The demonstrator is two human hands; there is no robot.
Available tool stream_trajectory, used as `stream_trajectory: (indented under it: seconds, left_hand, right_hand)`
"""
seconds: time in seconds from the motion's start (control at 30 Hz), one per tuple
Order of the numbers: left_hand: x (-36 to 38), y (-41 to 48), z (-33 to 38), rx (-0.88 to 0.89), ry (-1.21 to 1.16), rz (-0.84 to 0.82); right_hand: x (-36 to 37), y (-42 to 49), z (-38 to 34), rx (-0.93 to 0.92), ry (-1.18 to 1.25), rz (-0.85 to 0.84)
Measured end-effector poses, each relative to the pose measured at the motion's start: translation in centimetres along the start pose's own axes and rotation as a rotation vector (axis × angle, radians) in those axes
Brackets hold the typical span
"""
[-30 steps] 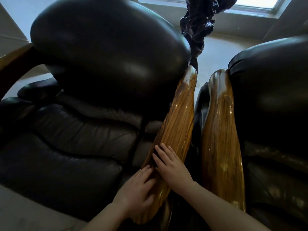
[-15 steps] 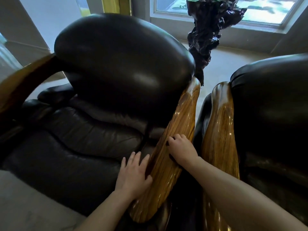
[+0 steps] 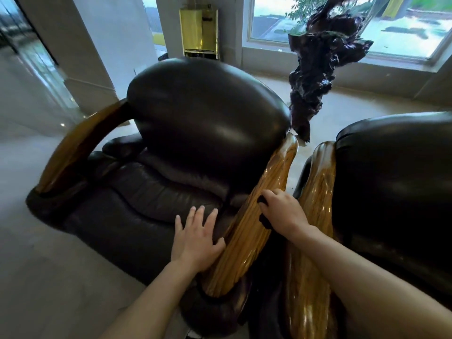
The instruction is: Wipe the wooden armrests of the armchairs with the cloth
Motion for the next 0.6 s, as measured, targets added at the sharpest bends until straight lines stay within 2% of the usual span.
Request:
stream_trajectory:
  seconds: [0.27,0.6]
  left_hand:
    - [-6.7,-7.2,1.0,-0.035,-0.004,0.097]
    - [-10.4,-15.5,-3.0,-0.151,-0.011,0.165]
  right_hand:
    - [-8.0,-3.6,-6.7,-0.085,0.039,0.036]
    - [-9.1,-8.2,-14.2,-0.147,0.099,0.069]
Point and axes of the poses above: each hand's wrist, its own y-axis towards the middle knuckle, its own x-axis out of the palm, z = x × y, the point moved 6 cm from there along y, towards the middle knuckle, and after that the axes turned 2 degrees about x, right-handed, at the moved point
